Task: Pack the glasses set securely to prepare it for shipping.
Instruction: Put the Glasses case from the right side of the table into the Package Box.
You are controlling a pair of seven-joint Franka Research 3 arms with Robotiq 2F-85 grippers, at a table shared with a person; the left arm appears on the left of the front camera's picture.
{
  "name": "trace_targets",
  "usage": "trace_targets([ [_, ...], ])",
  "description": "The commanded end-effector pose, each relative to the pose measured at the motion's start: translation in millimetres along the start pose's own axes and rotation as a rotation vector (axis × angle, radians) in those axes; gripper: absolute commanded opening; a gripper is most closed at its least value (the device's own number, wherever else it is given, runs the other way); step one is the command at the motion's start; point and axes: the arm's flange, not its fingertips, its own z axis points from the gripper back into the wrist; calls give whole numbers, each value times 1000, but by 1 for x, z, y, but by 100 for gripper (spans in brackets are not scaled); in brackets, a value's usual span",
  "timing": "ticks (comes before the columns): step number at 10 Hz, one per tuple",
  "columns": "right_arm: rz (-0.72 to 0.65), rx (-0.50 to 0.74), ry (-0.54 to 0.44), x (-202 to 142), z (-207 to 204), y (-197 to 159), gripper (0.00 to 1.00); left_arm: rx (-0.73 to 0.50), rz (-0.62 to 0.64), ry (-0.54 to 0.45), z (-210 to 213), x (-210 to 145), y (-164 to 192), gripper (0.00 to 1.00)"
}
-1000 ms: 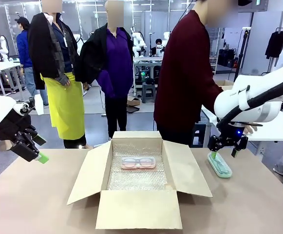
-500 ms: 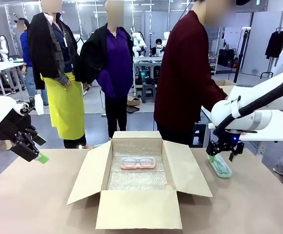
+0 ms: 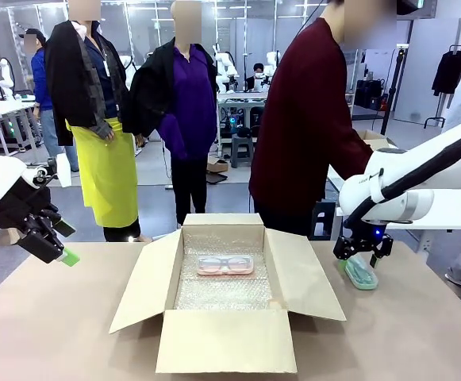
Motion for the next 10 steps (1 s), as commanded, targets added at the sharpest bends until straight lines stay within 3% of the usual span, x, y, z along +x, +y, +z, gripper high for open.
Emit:
trace_targets([
  [1, -35, -36, -2, 7, -5, 7, 100, -7, -16, -12, 2, -2, 1, 100],
  [3, -34, -24, 0, 6, -6, 10, 95, -7, -16, -12, 2, -2, 1, 100],
  [10, -79, -3, 18, 7, -3, 9, 28, -7, -16, -12, 2, -2, 1, 100],
])
